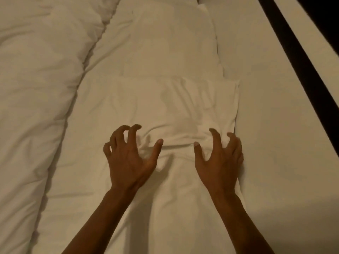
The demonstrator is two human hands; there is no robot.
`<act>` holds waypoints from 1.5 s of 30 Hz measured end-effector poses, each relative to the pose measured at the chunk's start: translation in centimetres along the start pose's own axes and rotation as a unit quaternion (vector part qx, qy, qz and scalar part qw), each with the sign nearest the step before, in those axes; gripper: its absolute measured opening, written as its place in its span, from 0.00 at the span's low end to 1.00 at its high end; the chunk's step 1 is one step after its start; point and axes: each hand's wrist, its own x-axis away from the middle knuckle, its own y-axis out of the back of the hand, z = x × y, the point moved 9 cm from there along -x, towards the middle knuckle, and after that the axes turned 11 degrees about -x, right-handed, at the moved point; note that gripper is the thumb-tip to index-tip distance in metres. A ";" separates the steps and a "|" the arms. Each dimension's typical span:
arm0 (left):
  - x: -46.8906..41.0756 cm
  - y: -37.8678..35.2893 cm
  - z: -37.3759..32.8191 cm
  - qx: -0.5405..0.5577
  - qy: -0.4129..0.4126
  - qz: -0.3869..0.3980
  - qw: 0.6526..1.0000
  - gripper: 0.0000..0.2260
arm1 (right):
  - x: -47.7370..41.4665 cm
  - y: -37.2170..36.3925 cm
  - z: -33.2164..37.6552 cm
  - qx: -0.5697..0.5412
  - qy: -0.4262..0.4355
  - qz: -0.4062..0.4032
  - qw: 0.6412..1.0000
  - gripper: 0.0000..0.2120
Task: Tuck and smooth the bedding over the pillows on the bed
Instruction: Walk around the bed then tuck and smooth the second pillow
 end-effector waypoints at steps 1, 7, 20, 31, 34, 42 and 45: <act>0.8 -0.1 -0.6 0.020 -0.006 -0.002 1.000 0.30 | 0.5 0.0 0.8 -0.020 0.020 -0.002 1.000 0.28; 9.9 -5.4 1.5 -0.033 -0.040 0.119 0.992 0.37 | 8.6 -3.0 -3.0 -0.023 0.039 0.137 0.990 0.34; 15.8 -3.8 8.2 -0.056 0.058 0.231 0.970 0.45 | 15.7 0.2 -8.2 0.028 -0.091 0.147 0.985 0.41; 20.7 -1.0 12.4 -0.021 0.129 0.221 0.966 0.49 | 21.4 3.8 -12.0 -0.067 -0.231 0.167 0.956 0.45; 20.7 0.2 11.4 -0.038 0.120 0.222 0.967 0.49 | 21.8 4.3 -11.3 -0.062 -0.228 0.182 0.954 0.45; 23.6 3.0 11.7 -0.076 0.112 0.247 0.959 0.49 | 25.0 6.5 -11.1 -0.048 -0.219 0.227 0.948 0.44; 22.7 3.6 10.5 -0.135 0.073 0.179 0.972 0.44 | 24.0 6.8 -9.3 -0.032 -0.165 0.171 0.971 0.41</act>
